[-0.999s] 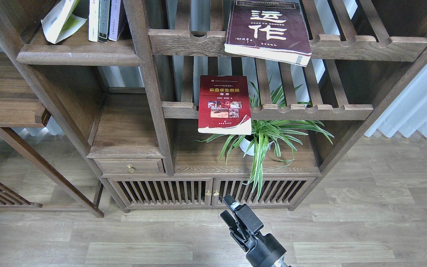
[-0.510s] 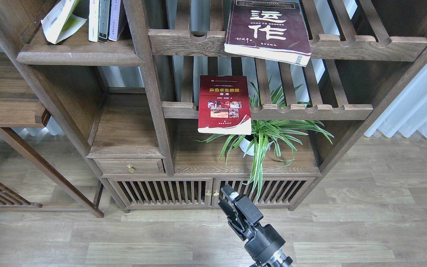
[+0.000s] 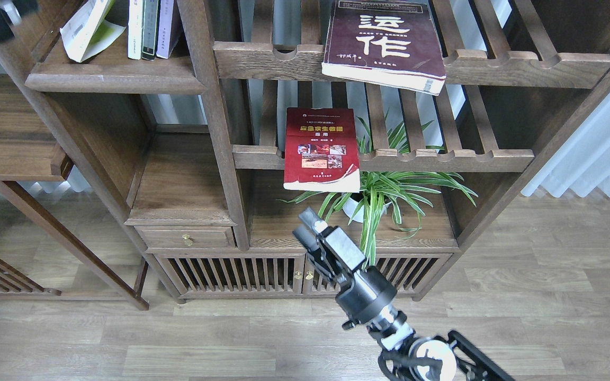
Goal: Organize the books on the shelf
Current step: 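Reach the right gripper up to the maroon book on the top shelf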
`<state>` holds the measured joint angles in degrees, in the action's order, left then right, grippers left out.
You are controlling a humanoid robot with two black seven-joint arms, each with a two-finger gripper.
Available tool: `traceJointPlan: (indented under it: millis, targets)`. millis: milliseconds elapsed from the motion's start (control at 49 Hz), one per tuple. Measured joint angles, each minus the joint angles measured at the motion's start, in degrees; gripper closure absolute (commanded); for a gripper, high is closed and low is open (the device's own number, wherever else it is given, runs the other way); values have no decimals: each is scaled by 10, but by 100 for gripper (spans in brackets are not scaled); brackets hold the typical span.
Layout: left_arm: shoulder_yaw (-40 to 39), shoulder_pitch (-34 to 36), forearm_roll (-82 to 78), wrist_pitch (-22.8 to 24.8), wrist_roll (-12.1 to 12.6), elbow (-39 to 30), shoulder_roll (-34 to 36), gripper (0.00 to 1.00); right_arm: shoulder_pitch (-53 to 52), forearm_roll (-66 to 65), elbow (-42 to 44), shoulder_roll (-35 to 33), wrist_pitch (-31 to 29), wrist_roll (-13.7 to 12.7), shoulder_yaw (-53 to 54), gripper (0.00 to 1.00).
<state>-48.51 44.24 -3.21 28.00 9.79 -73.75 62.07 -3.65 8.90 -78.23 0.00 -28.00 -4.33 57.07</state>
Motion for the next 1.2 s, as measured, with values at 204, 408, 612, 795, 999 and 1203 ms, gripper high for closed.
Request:
traceJointPlan:
  millis: [204, 408, 612, 795, 999, 1203]
  targets:
    - [-14, -89, -11, 0, 41, 16, -21, 0, -70, 1, 0, 0, 45, 13, 43, 6]
    - [-51, -138, -14, 0, 62, 30, -55, 0, -137, 1, -2, 0, 111, 17, 63, 6]
    - [-70, -157, -14, 0, 63, 30, -61, 0, -186, 2, 8, 0, 167, 35, 84, 6]
    - [-77, -160, -15, 0, 63, 30, -67, 0, -196, 2, 17, 0, 203, 38, 117, 6]
    - [-79, -164, -26, 0, 64, 30, -77, 0, -207, 4, 26, 0, 239, 66, 168, 38]
    - [-81, -166, -27, 0, 64, 31, -81, 0, -206, 22, 23, 0, 232, 79, 183, 96]
